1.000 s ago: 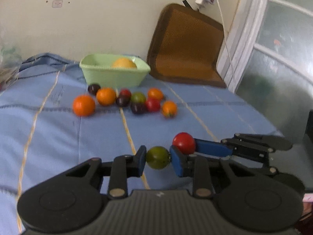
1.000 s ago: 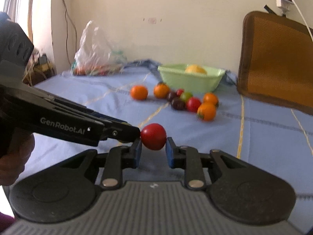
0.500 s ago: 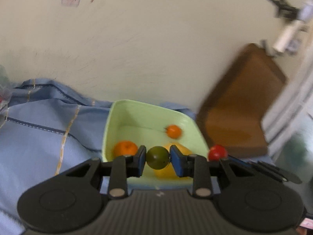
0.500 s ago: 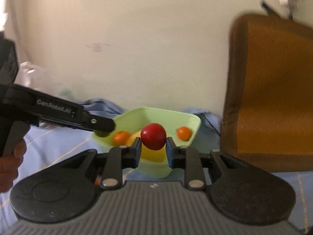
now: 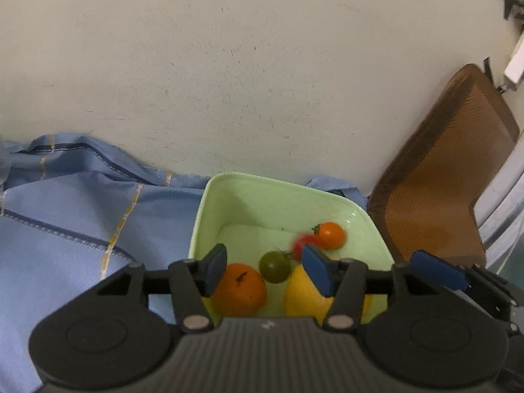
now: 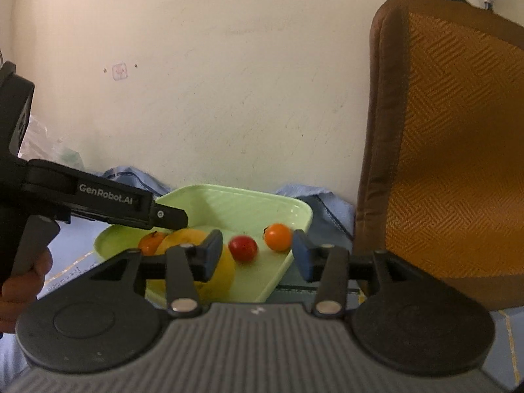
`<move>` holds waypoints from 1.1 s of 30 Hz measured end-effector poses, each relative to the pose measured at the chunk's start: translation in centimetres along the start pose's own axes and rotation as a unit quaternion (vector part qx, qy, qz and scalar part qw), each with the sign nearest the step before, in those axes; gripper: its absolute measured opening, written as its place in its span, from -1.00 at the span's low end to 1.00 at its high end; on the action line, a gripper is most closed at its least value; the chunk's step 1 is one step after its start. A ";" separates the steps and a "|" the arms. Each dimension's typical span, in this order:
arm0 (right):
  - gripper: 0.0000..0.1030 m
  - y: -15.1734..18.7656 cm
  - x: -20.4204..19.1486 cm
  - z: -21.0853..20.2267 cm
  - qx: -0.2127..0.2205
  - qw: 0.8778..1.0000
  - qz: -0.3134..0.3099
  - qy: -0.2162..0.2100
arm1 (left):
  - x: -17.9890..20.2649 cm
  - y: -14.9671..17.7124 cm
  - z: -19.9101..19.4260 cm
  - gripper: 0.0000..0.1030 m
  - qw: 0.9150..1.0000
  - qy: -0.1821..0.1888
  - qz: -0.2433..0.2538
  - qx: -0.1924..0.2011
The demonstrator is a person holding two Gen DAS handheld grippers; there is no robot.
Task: Organize fruits
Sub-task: 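Grasp a dark purple tomato with the left gripper while the right grasps a red tomato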
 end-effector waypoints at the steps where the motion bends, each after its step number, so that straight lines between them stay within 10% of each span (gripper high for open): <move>1: -0.03 0.0 0.0 -0.3 0.003 1.000 0.001 -0.002 | 0.0 0.2 -0.7 0.01 1.000 0.002 0.000 0.003; 11: -0.31 3.4 -2.1 -6.0 -0.056 0.996 0.011 -0.073 | -0.3 4.7 -6.3 0.02 1.000 0.016 0.008 -0.014; 22: -0.42 4.2 -5.0 -2.0 -0.188 0.978 -0.053 -0.073 | 0.0 4.9 -2.4 -0.07 0.995 0.044 -0.004 -0.087; 26: -0.42 3.5 -4.8 -1.3 -0.228 0.968 -0.063 -0.085 | 0.1 4.9 -2.1 -0.42 0.995 0.044 -0.002 -0.086; 33: -0.40 2.9 -3.8 -0.4 -0.271 0.956 -0.025 -0.113 | -0.3 5.7 -3.3 -0.45 0.996 0.052 -0.004 -0.070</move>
Point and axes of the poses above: each gripper's, at about its wrist camera, not at the fingertips, and z roughly the way its jaws point, x to its right, y to its underside, the point moved 3 cm from there along z, roughly the way its jaws point, and after that the axes turned 14 degrees about z, right-handed, at the moved point
